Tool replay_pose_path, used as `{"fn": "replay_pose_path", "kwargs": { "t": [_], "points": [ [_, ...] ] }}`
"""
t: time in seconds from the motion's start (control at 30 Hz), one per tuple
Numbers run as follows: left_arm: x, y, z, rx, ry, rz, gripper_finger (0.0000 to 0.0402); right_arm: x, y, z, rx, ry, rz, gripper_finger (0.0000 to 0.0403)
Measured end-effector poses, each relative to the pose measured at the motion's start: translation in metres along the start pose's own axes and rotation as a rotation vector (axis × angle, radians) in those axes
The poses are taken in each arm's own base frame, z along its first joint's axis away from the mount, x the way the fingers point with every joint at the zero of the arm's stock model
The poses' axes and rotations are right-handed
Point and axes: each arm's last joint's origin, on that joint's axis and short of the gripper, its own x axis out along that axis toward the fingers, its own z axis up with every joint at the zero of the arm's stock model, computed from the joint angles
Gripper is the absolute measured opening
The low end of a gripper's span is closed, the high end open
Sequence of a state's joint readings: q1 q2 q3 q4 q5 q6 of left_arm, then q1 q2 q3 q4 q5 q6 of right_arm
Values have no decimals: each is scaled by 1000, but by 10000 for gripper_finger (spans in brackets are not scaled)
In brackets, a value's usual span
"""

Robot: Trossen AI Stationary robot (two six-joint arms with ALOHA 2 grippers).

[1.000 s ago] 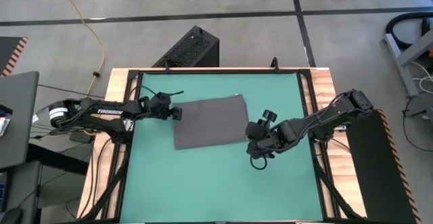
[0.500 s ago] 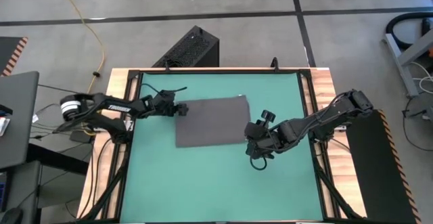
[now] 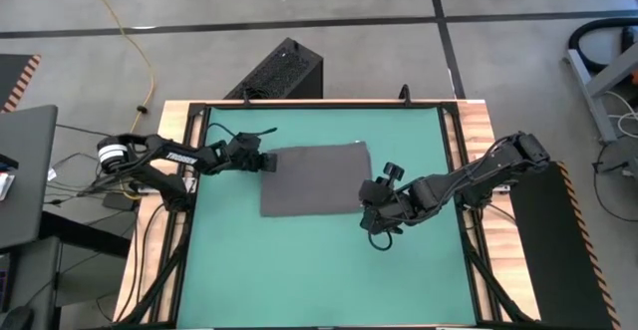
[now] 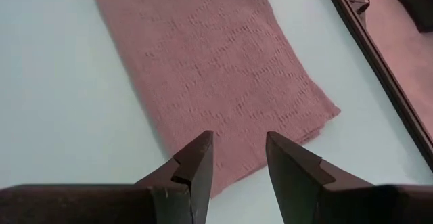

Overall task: Roll towel into tight, uniform cylinder
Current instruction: Roll the gray towel

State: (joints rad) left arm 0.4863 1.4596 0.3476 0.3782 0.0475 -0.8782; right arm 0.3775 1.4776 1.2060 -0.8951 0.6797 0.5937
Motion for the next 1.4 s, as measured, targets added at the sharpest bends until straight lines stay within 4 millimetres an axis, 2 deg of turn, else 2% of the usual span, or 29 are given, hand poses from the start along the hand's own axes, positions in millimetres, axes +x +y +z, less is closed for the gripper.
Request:
{"fn": "replay_pose_path", "kwargs": {
  "t": [0.13, 0.27, 0.4, 0.57, 0.77, 0.9, 1.03, 1.13, 1.23, 1.3, 1.4],
  "points": [
    [-2, -15, 5, 7, 88, -138, 2, 0, 0, 0, 0, -1, 0, 159],
    [-11, -37, 21, 46, 65, -256, 1, -2, 0, 3, 7, -9, 2, 159],
    [-26, -60, 39, 133, 39, -291, 1, -2, -3, 3, 0, -32, -53, 159],
    [-51, -93, 71, 335, 40, -201, 0, 3, -11, 5, 4, -32, -119, 159],
    [-95, -142, 119, 662, -46, -9, 0, 12, -22, 10, 12, -15, -158, 159],
    [-127, -168, 150, 794, -135, 104, 0, 16, -28, 13, 28, -8, -181, 159],
    [-159, -189, 170, 881, -235, 184, 0, 18, -33, 14, 28, -15, -211, 159],
    [-167, -196, 169, 875, -240, 165, 0, 18, -34, 15, 37, -17, -210, 159],
    [-156, -195, 152, 856, -150, 148, 0, 16, -31, 14, 53, -25, -200, 159],
    [-141, -193, 131, 830, -68, 141, 0, 13, -27, 12, 54, -31, -189, 159],
    [-114, -189, 89, 758, 37, 112, 0, 9, -21, 10, 59, -41, -170, 159]
  ]
}}
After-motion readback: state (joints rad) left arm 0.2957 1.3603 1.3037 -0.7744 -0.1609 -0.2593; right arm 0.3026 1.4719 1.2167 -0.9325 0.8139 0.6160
